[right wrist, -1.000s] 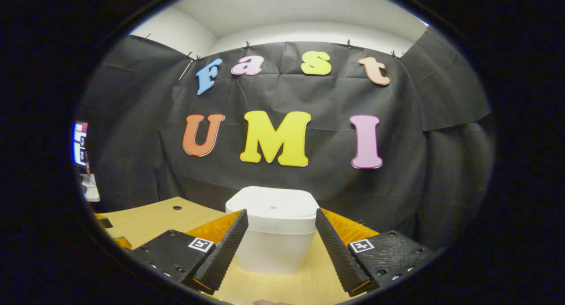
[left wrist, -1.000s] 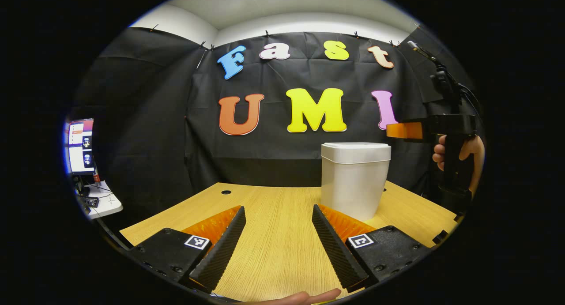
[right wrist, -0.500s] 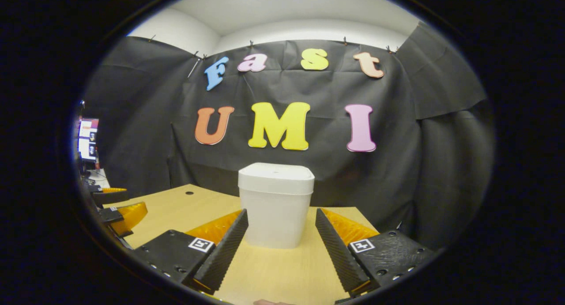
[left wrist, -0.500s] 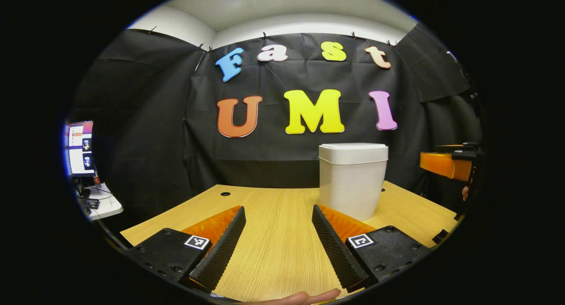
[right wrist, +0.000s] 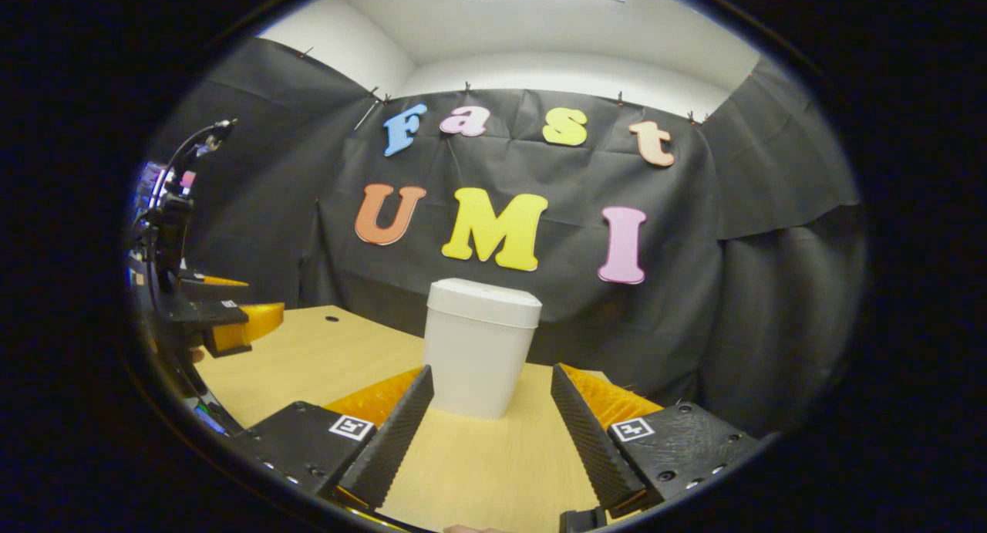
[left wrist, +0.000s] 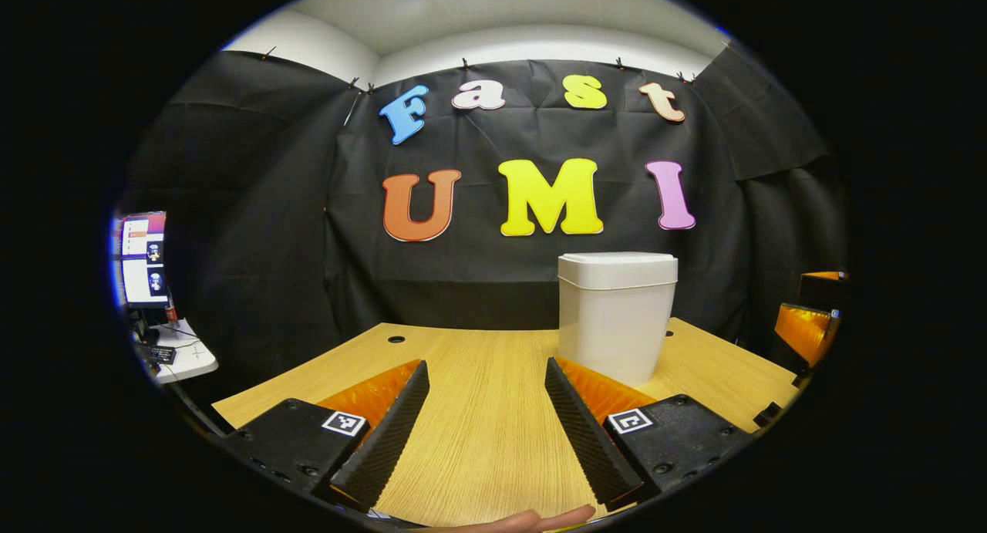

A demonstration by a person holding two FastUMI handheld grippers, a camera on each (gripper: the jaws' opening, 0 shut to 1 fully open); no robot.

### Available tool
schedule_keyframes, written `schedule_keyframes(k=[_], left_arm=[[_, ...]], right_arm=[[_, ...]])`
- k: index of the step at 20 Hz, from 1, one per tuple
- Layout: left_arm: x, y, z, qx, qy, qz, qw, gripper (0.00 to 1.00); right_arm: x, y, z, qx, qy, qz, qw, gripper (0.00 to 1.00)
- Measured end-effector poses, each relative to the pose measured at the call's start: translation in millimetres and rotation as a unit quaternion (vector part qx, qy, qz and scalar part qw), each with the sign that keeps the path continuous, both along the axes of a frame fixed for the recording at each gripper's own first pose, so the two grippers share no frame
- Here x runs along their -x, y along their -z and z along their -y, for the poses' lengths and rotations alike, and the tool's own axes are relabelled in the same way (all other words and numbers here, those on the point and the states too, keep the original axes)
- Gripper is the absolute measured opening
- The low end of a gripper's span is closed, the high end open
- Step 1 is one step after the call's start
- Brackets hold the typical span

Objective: Press the lid of the desktop garbage bin to open it, pick up the crumpled paper on the desktop and throw it into the bin, then pick up the pop can on the desktop and drop it into the bin, and finally close the garbage bin lid.

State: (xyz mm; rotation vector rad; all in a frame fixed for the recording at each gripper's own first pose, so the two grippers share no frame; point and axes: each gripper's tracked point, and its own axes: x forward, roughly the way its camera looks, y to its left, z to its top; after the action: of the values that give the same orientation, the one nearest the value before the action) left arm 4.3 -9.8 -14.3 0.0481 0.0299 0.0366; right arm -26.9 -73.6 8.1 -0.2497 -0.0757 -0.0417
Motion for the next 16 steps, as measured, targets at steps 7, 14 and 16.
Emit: schedule_keyframes(k=[7,14,16], left_arm=[[0,4,4,0.003,0.005,-0.003,1.000,0.98],[1,4,4,-0.001,0.003,-0.005,1.000,0.98],[0,8,4,0.001,0.004,-0.007,1.000,0.98]], right_arm=[[0,19,9,-0.047,0.000,-0.014,0.999,0.95],[-7,34,14,-0.065,0.000,-0.044,0.997,0.98],[-8,35,18,-0.073,0.001,-0.046,0.996,0.93]])
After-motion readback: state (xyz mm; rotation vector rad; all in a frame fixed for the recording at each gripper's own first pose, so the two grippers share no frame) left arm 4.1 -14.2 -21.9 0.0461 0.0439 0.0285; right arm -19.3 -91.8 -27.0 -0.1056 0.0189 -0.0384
